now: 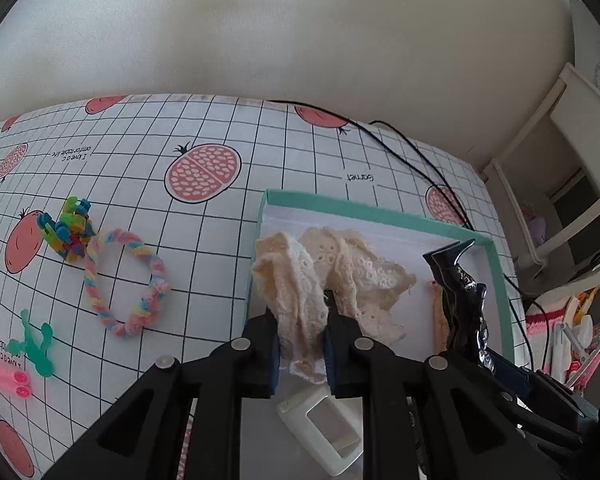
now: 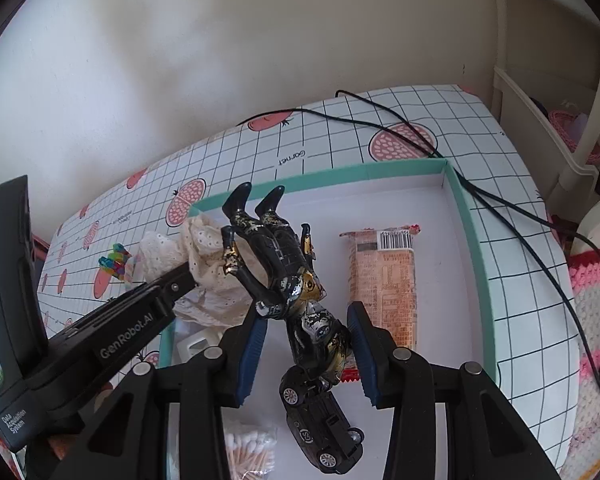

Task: Organize objects
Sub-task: 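Open the left tool to drop the lace cloth while the right tool releases the keychain figure, then move both tools toward the pink hair roller and rainbow pipe-cleaner ring, then grasp the pink hair roller with the left tool while the right tool grasps the rainbow ring, then carry the pink hair roller and rainbow ring over the tray with both tools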

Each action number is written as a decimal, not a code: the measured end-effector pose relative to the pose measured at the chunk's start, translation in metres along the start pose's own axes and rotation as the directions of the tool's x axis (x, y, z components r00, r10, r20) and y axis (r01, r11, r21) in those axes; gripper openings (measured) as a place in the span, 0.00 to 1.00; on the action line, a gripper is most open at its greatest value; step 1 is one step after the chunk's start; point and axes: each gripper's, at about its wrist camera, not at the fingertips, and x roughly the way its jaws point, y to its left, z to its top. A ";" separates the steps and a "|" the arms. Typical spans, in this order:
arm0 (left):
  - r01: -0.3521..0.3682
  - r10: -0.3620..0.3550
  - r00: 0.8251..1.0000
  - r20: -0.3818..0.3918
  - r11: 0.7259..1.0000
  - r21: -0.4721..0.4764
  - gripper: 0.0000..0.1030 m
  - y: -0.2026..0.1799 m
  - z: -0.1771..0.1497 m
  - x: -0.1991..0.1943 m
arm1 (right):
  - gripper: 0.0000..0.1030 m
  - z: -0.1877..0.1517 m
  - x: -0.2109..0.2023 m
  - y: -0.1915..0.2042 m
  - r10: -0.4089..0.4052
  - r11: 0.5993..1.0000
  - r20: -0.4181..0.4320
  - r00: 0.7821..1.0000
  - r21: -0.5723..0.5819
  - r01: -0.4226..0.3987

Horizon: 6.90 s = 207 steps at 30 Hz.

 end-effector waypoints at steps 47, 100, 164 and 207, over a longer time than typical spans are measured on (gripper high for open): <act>-0.189 0.194 0.966 0.170 0.981 -0.047 0.92 0.037 -0.006 -0.073 | 0.66 0.004 -0.029 0.014 -0.061 0.996 0.066 0.996 -0.065 0.065; -0.196 0.228 0.960 0.163 0.961 -0.194 0.94 0.112 0.001 -0.126 | 1.00 0.007 -0.030 0.082 -0.049 0.988 0.110 0.993 -0.142 0.065; -0.414 0.390 0.910 -0.143 0.833 -0.367 0.72 0.225 -0.057 -0.051 | 0.88 -0.030 0.105 0.203 -0.091 0.949 -0.017 0.996 -0.306 0.082; -0.357 0.362 0.931 -0.039 0.886 -0.297 0.37 0.235 -0.026 -0.061 | 0.49 -0.026 0.087 0.204 -0.082 0.946 0.012 0.997 -0.313 0.081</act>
